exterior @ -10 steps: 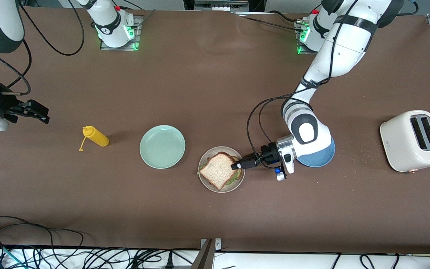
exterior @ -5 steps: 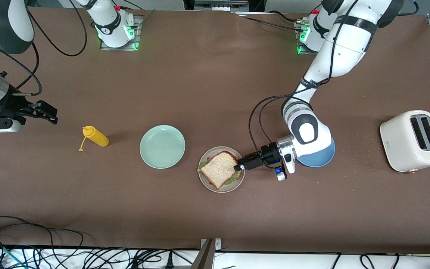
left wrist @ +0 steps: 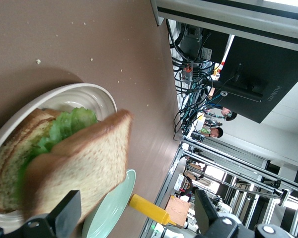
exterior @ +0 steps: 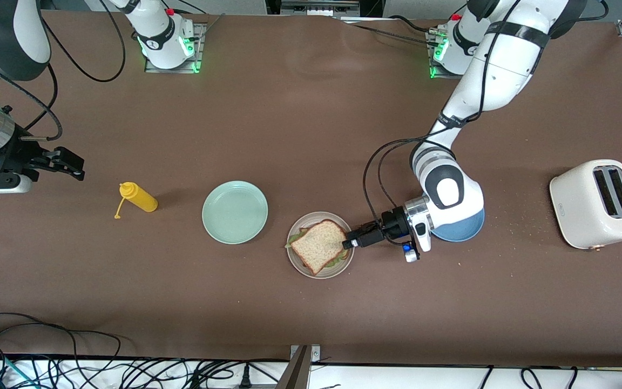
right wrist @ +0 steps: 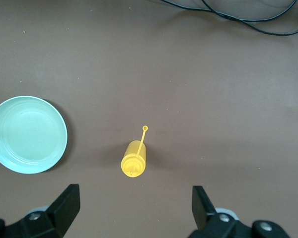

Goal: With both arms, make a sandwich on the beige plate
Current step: 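Open the left gripper and withdraw it from the sandwich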

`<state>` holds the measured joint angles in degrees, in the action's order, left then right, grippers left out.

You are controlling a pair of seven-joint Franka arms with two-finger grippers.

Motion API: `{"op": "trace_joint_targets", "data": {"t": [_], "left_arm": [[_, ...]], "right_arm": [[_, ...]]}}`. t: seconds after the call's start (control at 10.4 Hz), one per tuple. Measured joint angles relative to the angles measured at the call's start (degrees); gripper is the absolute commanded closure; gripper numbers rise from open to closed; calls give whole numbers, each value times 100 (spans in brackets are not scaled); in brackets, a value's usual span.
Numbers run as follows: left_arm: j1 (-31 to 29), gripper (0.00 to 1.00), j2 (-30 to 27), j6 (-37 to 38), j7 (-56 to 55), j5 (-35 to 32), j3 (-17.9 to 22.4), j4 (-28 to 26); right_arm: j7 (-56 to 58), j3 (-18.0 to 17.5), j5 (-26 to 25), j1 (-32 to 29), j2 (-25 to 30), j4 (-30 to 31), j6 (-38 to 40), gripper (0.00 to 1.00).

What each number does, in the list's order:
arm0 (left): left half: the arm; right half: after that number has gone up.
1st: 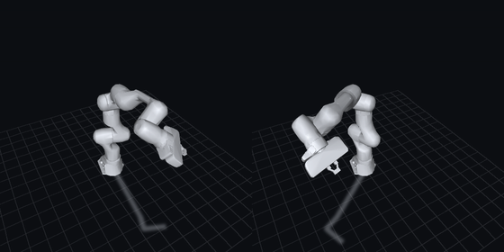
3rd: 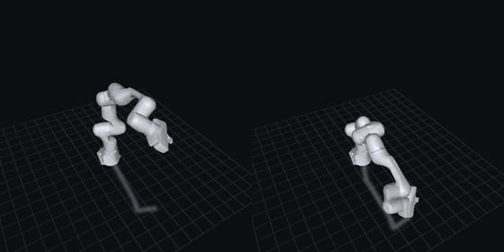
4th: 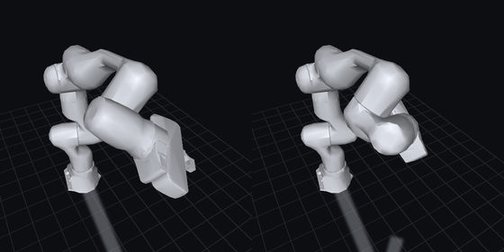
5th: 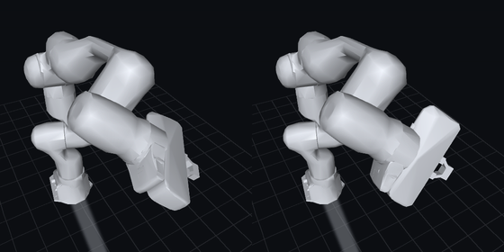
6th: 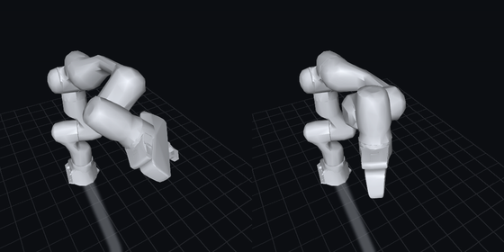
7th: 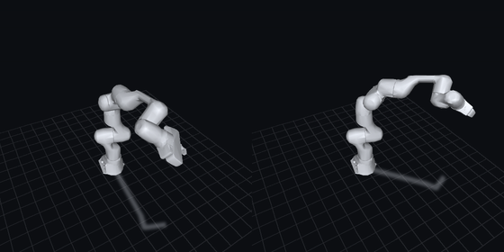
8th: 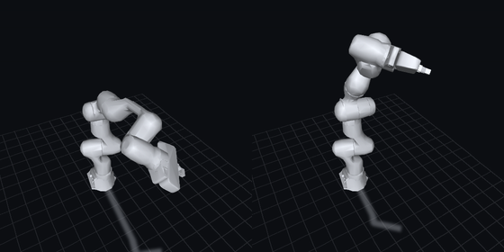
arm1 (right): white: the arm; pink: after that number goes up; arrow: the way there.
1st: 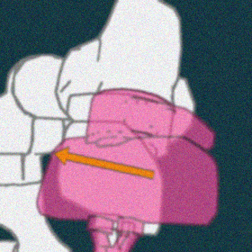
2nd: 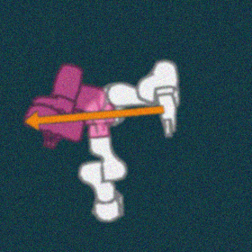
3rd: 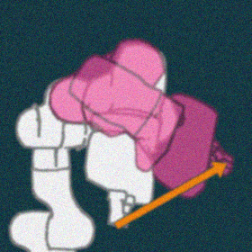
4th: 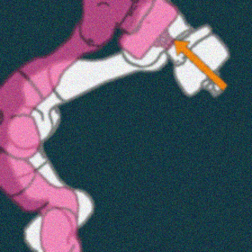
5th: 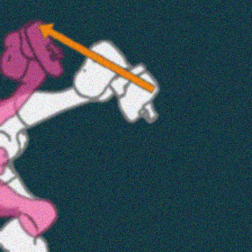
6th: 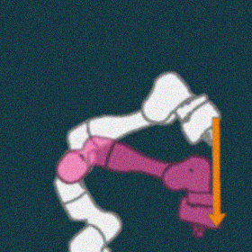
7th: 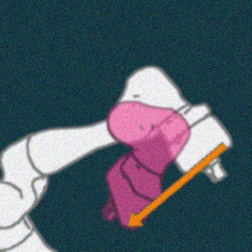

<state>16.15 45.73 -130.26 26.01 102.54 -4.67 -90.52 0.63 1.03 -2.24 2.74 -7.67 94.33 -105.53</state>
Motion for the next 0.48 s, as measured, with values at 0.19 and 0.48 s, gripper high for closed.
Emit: {"op": "trace_joint_targets", "data": {"t": [0.19,0.48], "left_arm": [[-54,0,-73,0,28,-134,17,-104],[-141,0,-373,-12,30,-1252,213,-406]], "right_arm": [[0,0,0,0,-4,-4,0,0],[0,0,0,4,-4,-8,0,0]]}}
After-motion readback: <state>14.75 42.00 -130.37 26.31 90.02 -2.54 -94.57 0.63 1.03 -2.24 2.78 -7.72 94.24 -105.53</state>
